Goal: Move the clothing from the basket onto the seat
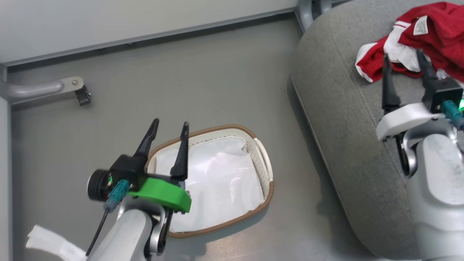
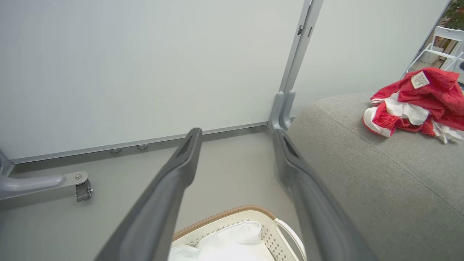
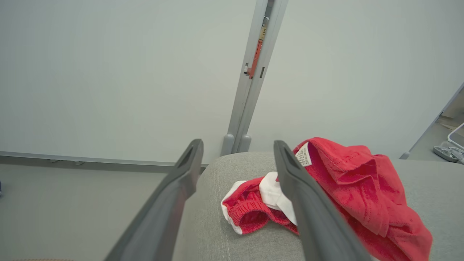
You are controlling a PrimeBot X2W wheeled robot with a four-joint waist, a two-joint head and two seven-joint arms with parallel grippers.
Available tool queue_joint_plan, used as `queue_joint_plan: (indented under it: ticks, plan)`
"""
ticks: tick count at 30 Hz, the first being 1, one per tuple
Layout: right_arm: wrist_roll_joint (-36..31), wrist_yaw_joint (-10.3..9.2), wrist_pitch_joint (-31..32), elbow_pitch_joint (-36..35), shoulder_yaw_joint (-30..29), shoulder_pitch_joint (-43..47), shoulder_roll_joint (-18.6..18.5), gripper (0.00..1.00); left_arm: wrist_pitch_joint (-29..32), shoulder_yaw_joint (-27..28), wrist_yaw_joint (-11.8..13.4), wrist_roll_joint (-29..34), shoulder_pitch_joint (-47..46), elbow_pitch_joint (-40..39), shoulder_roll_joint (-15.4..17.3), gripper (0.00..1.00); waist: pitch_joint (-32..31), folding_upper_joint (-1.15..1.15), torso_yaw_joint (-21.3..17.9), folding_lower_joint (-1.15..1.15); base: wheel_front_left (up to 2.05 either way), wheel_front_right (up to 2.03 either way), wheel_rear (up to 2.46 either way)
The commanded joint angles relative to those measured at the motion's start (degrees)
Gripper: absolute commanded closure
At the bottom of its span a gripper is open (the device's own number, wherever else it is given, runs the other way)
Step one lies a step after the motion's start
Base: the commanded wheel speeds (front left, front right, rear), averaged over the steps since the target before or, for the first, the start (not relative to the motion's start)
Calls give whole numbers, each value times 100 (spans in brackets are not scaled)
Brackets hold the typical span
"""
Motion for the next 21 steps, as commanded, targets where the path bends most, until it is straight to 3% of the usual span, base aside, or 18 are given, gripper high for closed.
queue_joint_plan:
  ticks: [1, 11, 21]
  plan:
    - [46, -8, -28, -121, 73, 213, 57, 0, -3, 162, 0, 67, 249, 11, -35, 0, -285, 0, 268, 0, 0, 0, 0]
    - [329, -8, -28, -511, 507, 1240, 380, 0, -3, 1055, -203, 317, 1202, -6, -304, 0, -736, 0, 679, 0, 0, 0, 0]
    - [955, -8, -28, -622, 1031, 2047, 397, 0, -4, 1768, -464, 515, 1941, -167, -535, 0, -973, 0, 729, 0, 0, 0, 0]
